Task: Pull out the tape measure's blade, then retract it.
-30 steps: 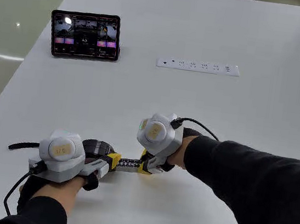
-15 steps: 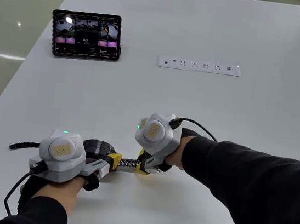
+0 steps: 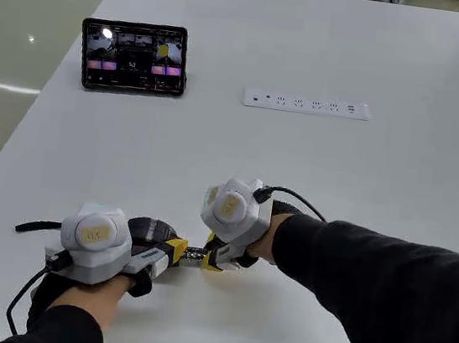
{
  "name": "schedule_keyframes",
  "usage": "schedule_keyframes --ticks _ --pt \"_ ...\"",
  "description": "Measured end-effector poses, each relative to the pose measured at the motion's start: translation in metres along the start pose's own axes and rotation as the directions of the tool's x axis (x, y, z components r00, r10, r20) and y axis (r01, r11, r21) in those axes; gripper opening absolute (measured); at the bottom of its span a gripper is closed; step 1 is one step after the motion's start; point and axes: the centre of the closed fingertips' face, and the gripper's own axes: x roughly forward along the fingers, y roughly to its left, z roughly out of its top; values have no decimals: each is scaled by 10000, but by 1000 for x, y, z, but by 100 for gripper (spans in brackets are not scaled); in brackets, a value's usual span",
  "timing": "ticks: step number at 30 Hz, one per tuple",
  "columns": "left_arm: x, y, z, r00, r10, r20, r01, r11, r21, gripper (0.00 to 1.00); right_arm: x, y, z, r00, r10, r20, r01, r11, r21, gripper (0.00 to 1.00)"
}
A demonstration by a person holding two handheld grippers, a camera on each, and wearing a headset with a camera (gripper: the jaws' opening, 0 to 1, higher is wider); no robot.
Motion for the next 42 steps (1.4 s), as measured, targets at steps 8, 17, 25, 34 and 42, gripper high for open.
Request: schedule_keyframes --ticks 8,17,25,34,42 --pt "0 0 0 10000 -4 15 4 10000 -24 58 4 0 5 10000 -14 50 15 9999 -161 10" --pt "0 0 0 10000 -7 25 7 10000 -53 58 7 0 11 9998 7 203 -8 10000 52 10" --pt "-1 0 1 10000 -8 29 8 10000 -71 58 8 0 16 9997 21 256 -20 10000 -46 10" --pt "0 0 1 10000 -8 31 8 10000 -88 58 10 0 19 9996 45 294 -43 10000 -72 10" --pt "0 0 1 10000 -18 57 19 9999 -103 58 12 1 22 9992 72 395 -72 10000 2 10"
